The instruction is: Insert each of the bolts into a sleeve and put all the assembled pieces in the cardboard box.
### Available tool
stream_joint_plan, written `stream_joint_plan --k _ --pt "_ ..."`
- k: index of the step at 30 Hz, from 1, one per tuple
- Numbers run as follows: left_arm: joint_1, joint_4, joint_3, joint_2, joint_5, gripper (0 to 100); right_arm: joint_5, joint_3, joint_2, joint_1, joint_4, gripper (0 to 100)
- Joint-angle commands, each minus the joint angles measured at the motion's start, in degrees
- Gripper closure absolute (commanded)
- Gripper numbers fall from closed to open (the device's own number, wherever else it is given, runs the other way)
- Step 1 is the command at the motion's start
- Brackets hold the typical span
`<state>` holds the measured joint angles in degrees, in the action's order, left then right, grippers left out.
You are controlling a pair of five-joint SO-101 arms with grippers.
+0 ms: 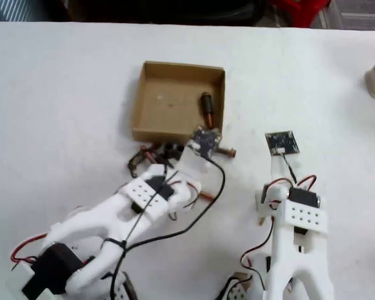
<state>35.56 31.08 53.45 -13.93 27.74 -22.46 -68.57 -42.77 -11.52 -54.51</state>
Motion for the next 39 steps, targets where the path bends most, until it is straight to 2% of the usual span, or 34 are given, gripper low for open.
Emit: stream_joint_plan --k 1,10,17,21,25,33,37,39 --pt "-0.2 -1.8 -5.1 -0.7 2.1 98 -0.7 0.4 -1.5 0.6 0.8 98.1" --pt "-0.2 0.3 -5.4 -0.6 3.9 97 -0.7 0.4 -1.5 0.6 0.8 98.1" --pt "3.0 5.7 -5.5 -0.7 6.6 79 -0.7 0.4 -1.5 0.7 0.8 98.1" --pt "4.0 6.7 -5.1 -0.1 7.3 80 -3.0 0.4 -1.5 0.7 0.7 98.1" --pt "1.5 6.7 -4.9 0.0 7.3 83 -4.3 0.3 -1.5 0.7 0.6 98.1" --pt "0.6 6.2 -3.7 0.1 7.4 83 -4.3 0.3 -1.5 0.7 0.6 98.1" --pt "0.6 6.6 -5.6 5.7 7.4 83 -4.3 0.3 -1.5 0.7 0.6 98.1" --pt "0.9 6.6 -7.0 8.7 7.2 87 -4.3 0.3 -1.5 0.7 0.6 98.1"
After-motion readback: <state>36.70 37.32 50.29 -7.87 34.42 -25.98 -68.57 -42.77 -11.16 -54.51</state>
